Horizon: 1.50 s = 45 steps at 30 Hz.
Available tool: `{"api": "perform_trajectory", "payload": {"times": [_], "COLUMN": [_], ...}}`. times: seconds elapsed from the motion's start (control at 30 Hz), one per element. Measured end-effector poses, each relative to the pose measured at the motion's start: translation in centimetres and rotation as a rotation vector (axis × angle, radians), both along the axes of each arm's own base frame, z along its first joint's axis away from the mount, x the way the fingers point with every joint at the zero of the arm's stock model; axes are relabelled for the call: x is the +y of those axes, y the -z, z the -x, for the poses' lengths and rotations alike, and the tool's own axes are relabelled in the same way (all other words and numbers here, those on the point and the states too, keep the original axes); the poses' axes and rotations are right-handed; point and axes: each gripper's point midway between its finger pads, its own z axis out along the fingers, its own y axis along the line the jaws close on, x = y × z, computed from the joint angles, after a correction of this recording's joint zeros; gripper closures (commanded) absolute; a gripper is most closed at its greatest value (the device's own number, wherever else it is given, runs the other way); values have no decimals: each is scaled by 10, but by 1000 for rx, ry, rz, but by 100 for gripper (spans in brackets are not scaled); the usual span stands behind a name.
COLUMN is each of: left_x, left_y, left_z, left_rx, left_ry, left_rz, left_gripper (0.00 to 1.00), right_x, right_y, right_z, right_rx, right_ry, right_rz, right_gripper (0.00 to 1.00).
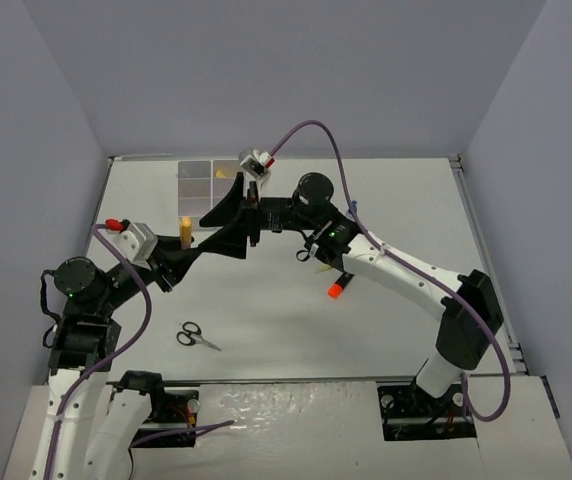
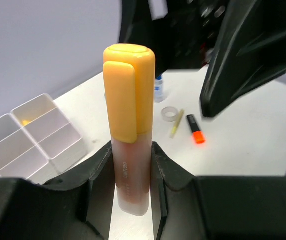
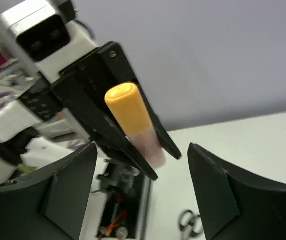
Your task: Sort the stationery into containers
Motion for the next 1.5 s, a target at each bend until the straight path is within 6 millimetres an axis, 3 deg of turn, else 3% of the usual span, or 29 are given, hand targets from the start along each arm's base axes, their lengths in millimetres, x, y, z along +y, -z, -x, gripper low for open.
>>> {"api": "perform_trajectory", "payload": {"times": [0.23, 0.4, 0.6, 0.83, 1.07, 1.3, 1.33, 1.37, 1.43, 1.5], "left_x": [28, 44, 59, 49, 46, 46, 46, 47, 48, 50], "left_y": [21, 32, 37, 34, 32, 31, 31, 31, 31, 29], "left_z": [-21, -31, -38, -33, -31, -31, -31, -31, -31, -31], "left_rx": [-17, -22, 1, -17, -28, -30, -30, -30, -32, -39], "left_ry": [-168, -254, -331, -280, -261, -259, -262, -265, -275, -287], "left_rz": [-134, -217, -233, -234, -228, -227, -227, -227, -227, -228], "left_gripper": [100, 100, 100, 100, 100, 99, 97, 83, 40, 14], "right_x": [-12, 12, 33, 40, 59, 73, 74, 75, 76, 76], "right_y": [-47, -58, -36, 6, 25, 22, 22, 22, 22, 25], "right_z": [3, 6, -13, -44, -50, -40, -39, -39, -40, -42], "right_rx": [-67, -65, -39, -14, -5, 21, 26, 29, 37, 44], "right_ry": [262, 418, 594, 725, 709, 635, 628, 623, 615, 608], "right_rz": [-29, 5, 109, 223, 267, 249, 247, 244, 240, 244], "right_gripper": [32, 32, 32, 34, 51, 97, 99, 100, 100, 100]}}
